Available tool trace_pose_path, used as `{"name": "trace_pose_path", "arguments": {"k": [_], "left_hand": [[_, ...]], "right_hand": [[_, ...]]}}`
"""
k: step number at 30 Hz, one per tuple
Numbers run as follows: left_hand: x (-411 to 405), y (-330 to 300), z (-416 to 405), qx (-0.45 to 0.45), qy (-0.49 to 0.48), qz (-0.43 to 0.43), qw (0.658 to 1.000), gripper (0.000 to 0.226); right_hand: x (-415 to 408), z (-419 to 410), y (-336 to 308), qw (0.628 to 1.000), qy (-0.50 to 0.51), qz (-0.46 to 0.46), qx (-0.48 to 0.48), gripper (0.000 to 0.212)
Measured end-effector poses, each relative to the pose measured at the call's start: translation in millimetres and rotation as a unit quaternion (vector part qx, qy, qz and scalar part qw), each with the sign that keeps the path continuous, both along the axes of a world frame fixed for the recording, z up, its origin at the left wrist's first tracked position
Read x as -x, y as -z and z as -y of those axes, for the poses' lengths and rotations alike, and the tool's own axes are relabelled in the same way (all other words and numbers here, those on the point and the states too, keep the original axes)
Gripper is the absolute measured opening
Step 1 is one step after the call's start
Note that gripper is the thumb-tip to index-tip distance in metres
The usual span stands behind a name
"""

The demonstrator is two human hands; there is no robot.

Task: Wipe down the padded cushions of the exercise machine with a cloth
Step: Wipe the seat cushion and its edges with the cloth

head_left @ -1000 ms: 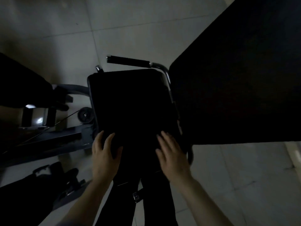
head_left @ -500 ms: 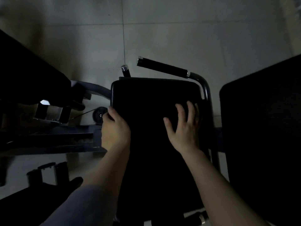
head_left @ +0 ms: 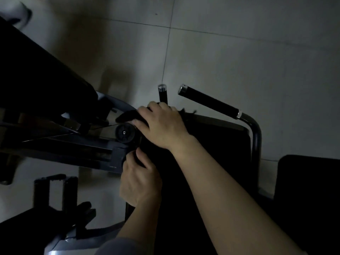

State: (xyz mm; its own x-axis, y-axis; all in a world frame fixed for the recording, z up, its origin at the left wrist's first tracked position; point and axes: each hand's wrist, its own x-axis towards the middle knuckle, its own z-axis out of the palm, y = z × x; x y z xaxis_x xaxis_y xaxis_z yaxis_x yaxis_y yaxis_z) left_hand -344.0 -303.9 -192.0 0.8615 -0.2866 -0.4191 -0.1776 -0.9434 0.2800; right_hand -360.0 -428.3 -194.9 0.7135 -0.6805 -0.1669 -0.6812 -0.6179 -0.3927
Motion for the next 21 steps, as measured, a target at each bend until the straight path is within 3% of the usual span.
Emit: {"name": "trace_pose_path", "arguments": {"k": [4,7,10,12,15,18,21], "left_hand": [[-0.3,-0.4,0.6,-0.011,-0.001,-0.007,1.000,0.053],[-1.6,-1.8,1.0,-0.010,-0.003,-0.025,1.000,0.053],[-1.4,-5.6,2.3,-0.010,0.003,-0.025,1.000,0.054],[-1.4,-6.6,2.3,-0.009,-0.001,-0.024,1.000,0.054],[-1.0,-6.7,2.1,-0.014,-0.005,-0.027,1.000,0.054],[0.1,-4.6,2.6,-0.022,-0.006,-0.010,1.000,0.054],[1.2,-3.6,3.8,-0.026,-0.005,0.001,1.000,0.053]], "right_hand": [[25.4,20.7,-3.6,0.997,0.017,-0.024,-0.070,0.043],[94.3,26.4,5.0,0.986,0.126,-0.069,-0.080,0.048],[151.0,35.6,4.8,0.940,0.282,-0.132,-0.138,0.052],[149.1,40.4,4.8,0.919,0.326,-0.162,-0.153,0.052],[100.2,39.2,6.5,0.950,0.248,-0.156,-0.104,0.048],[44.7,29.8,5.1,0.973,0.173,-0.062,-0.136,0.044],[19.6,28.3,-1.8,0.978,0.118,-0.028,-0.170,0.045]]}}
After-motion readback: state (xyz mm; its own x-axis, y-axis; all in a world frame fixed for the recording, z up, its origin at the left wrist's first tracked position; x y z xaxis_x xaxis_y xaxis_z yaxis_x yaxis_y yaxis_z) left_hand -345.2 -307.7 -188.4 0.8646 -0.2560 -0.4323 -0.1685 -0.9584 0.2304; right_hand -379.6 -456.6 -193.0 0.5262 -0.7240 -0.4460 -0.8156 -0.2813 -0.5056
